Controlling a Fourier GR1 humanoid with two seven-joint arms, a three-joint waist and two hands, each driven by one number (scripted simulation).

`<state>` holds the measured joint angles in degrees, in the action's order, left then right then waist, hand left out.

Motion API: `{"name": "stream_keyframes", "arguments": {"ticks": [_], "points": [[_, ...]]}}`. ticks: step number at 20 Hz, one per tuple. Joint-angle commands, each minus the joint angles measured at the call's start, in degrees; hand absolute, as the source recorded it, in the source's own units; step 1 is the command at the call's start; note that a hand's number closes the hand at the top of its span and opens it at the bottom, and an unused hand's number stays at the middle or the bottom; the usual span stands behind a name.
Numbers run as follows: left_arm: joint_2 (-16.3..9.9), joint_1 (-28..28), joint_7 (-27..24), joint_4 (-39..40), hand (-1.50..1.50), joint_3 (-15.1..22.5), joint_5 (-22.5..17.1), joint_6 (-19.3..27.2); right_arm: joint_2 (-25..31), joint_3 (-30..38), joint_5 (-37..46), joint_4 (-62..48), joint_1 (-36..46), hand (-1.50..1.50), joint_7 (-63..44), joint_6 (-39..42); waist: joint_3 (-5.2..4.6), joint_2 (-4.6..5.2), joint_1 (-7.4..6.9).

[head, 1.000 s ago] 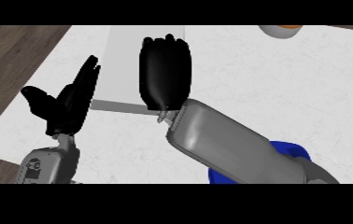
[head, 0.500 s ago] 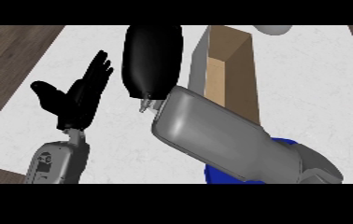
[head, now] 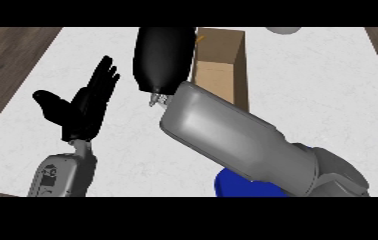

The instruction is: Pick the pear from the tray and place it in the cardboard box

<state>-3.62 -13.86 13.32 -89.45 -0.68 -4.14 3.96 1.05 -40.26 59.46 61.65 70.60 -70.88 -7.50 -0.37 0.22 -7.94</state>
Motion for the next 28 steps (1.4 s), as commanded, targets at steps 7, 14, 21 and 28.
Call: {"name": "stream_keyframes", "arguments": {"ticks": [7,14,21,28], "points": [[-0.1,0.3,-0.9,-0.7,0.00,-1.0,-0.2,0.5,-1.0,-3.2,-5.0,-8.4,0.2,1.50,-13.1,1.0,0.16,0.34,2.02],[-0.5,1.3,0.6,-3.0,0.00,-0.9,-0.5,0.5,-1.0,-1.5,-18.9,-13.6,-9.6,-1.50,-9.7,5.0,0.28,0.25,1.92],[-2.3,1.9,0.8,-3.5,0.00,-2.8,-1.4,-0.3,-1.0,-5.7,-10.6,-13.1,-5.9,-1.50,-5.9,-13.2,0.34,0.18,3.17],[-1.0,3.8,0.0,-2.7,0.00,-2.4,-0.9,0.5,-1.0,0.0,-3.0,-7.8,-2.3,-1.50,-5.0,-25.4,0.38,-0.03,4.40]]}}
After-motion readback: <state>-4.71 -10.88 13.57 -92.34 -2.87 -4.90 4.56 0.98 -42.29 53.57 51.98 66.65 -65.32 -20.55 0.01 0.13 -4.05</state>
